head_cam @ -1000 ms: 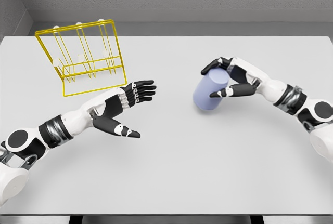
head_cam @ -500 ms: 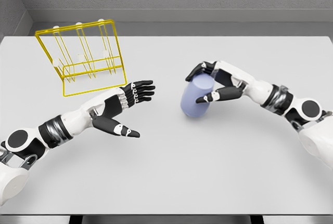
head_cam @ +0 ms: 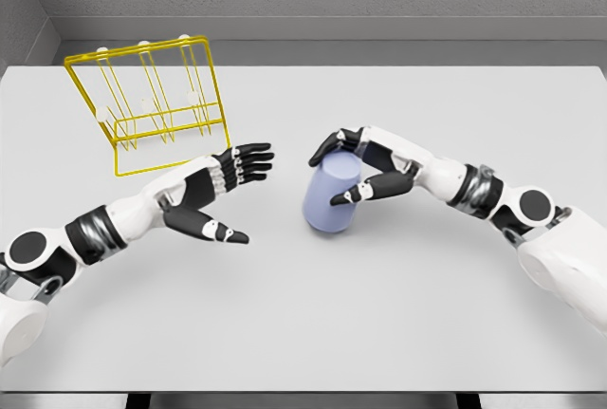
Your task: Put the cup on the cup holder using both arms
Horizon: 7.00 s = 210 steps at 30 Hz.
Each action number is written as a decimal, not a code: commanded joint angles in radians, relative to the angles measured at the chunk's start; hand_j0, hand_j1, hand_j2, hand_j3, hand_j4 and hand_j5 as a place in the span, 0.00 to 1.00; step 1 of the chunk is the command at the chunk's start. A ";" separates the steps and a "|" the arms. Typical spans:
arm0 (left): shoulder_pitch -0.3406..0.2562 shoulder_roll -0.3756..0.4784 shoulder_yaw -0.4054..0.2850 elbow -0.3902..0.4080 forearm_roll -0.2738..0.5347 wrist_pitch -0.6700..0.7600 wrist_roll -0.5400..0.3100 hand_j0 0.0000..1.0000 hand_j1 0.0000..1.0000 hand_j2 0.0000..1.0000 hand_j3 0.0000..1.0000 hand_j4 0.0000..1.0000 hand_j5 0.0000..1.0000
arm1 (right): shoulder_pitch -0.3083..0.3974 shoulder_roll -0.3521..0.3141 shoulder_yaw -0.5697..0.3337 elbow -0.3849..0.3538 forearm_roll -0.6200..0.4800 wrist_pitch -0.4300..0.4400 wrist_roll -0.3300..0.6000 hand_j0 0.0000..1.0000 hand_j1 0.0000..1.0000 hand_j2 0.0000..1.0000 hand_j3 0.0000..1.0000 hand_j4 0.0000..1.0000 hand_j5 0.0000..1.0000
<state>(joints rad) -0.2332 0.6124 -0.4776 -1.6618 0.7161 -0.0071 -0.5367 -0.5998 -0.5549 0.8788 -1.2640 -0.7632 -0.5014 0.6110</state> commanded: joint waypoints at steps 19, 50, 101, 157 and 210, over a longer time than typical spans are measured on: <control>-0.006 -0.059 0.050 0.017 -0.010 0.015 0.000 1.00 1.00 1.00 1.00 1.00 1.00 | -0.046 -0.025 -0.012 0.032 0.012 -0.006 0.000 1.00 1.00 1.00 1.00 1.00 1.00; 0.012 -0.250 0.042 0.134 -0.267 -0.008 -0.003 1.00 1.00 1.00 1.00 1.00 1.00 | -0.437 -0.398 0.149 0.144 0.604 -0.103 0.000 1.00 1.00 1.00 1.00 1.00 1.00; 0.012 -0.359 0.016 0.171 -0.306 -0.005 0.000 1.00 1.00 1.00 1.00 1.00 1.00 | -0.462 -0.369 0.204 0.192 0.605 -0.097 0.000 1.00 1.00 1.00 1.00 1.00 1.00; 0.008 -0.378 0.036 0.117 -0.314 -0.005 0.000 0.40 0.40 0.40 0.40 0.40 0.40 | -0.465 -0.370 0.203 0.193 0.605 -0.097 0.000 1.00 1.00 1.00 1.00 1.00 1.00; -0.213 -0.316 0.252 0.036 -0.291 0.003 0.000 0.39 0.39 0.39 0.39 0.39 0.39 | -0.466 -0.356 0.201 0.193 0.605 -0.097 0.000 1.00 1.00 1.00 1.00 1.00 1.00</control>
<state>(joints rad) -0.4479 0.2926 -0.2388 -1.6265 0.4197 -0.0049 -0.5377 -1.0661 -0.9105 1.0815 -1.0705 -0.1510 -0.6009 0.6112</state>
